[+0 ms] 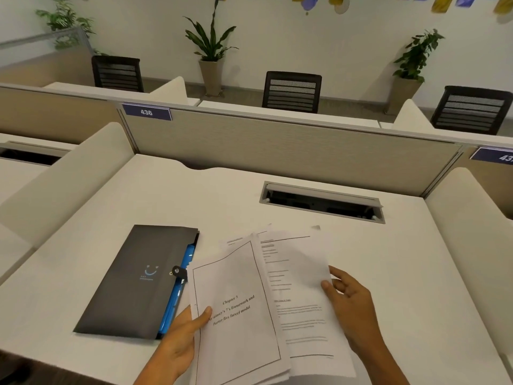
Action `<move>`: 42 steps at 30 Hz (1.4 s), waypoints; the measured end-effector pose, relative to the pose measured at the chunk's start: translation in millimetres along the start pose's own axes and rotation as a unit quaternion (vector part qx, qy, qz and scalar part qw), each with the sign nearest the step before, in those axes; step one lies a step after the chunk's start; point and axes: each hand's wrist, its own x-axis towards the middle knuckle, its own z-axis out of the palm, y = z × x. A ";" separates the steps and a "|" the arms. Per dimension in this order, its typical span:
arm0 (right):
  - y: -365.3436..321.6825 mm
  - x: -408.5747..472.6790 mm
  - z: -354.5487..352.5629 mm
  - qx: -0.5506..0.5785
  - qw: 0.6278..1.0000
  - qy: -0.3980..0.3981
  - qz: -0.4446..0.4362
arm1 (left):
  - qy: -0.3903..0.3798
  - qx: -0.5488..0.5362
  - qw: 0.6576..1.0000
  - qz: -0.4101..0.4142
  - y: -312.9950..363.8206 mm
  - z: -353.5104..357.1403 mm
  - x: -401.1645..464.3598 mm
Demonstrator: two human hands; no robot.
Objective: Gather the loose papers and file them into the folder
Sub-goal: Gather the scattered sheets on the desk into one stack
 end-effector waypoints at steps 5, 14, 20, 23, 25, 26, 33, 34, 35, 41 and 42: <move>-3.9 -7.5 28.5 0.004 0.999 -0.047 0.006 | -0.030 0.000 0.999 -0.036 -0.1 5.2 -2.6; 2.9 -21.3 73.1 -0.017 0.988 -0.148 0.027 | -0.048 0.004 0.997 -0.066 -4.8 12.8 -8.3; 1.4 -18.7 88.1 -0.028 0.975 -0.218 0.041 | -0.046 -0.007 0.997 -0.066 -10.2 8.1 -8.1; 11.9 -1.6 90.8 -0.057 0.980 -0.178 0.071 | -0.013 -0.019 0.999 -0.045 -14.0 -0.3 -3.8; 33.1 16.9 92.7 -0.163 0.980 -0.108 0.027 | 0.009 -0.029 0.999 -0.032 -16.5 -5.3 -0.8; 44.2 25.2 93.5 -0.256 0.962 -0.092 -0.001 | 0.018 -0.035 0.999 -0.026 -17.5 -7.1 -0.1; 88.6 37.6 122.8 -0.514 0.855 -0.072 0.024 | 0.038 -0.079 0.996 -0.006 -16.6 -16.1 -4.5; 90.9 36.6 126.7 -0.519 0.852 -0.065 0.023 | 0.043 -0.081 0.996 -0.003 -16.0 -17.4 -4.8; 91.2 36.3 129.4 -0.521 0.851 -0.059 0.027 | 0.046 -0.083 0.995 0.000 -15.3 -18.5 -5.0; 80.9 42.7 124.7 -0.496 0.865 -0.047 0.057 | 0.053 -0.085 0.995 0.004 -11.5 -22.0 -2.0; 79.4 44.2 121.4 -0.486 0.870 -0.046 0.073 | 0.052 -0.085 0.995 0.005 -11.0 -22.3 -1.6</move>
